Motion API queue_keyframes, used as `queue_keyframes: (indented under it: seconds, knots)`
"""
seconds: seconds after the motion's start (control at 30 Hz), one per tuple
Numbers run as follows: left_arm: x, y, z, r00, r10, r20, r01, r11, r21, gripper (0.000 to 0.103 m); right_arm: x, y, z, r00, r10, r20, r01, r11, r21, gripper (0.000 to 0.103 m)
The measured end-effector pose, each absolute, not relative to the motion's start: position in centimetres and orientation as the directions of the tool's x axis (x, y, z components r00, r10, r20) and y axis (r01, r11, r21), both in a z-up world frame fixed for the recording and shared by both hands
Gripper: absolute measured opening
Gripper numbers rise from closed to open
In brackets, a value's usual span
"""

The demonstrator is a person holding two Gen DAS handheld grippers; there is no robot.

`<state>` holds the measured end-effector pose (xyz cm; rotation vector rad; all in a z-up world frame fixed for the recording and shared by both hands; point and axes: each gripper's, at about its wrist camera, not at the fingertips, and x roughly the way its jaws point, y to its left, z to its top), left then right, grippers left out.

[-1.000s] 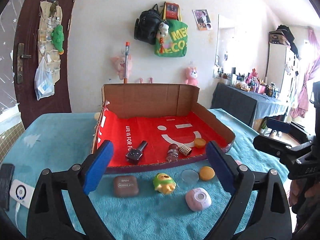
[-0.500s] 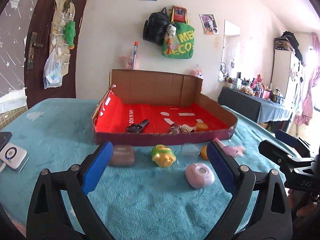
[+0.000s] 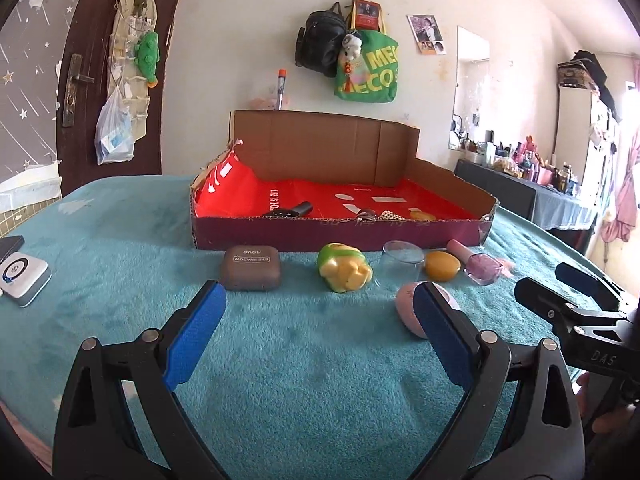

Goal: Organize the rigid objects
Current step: 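Move both tools back over the table toward the remaining items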

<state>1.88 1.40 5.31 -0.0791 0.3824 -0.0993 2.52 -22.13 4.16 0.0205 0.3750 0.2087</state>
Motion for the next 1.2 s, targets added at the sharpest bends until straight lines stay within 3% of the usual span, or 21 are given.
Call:
queue_keyframes:
  seconds: [0.77, 1.2]
  knots:
    - [3.0, 2.1, 5.5, 0.909, -0.117, -0.399, 0.070, 0.989, -0.130, 0.096, 3.5, -21.3, 3.8, 0.905, 0.210, -0.369, -0.205, 0.977, 0.052, 0.103]
    - [7.7, 3.9, 6.8, 0.830, -0.093, -0.549, 0.036, 0.993, -0.113, 0.096, 6.2, -22.1, 5.8, 0.889, 0.168, -0.426, -0.161, 0.986, 0.053, 0.103]
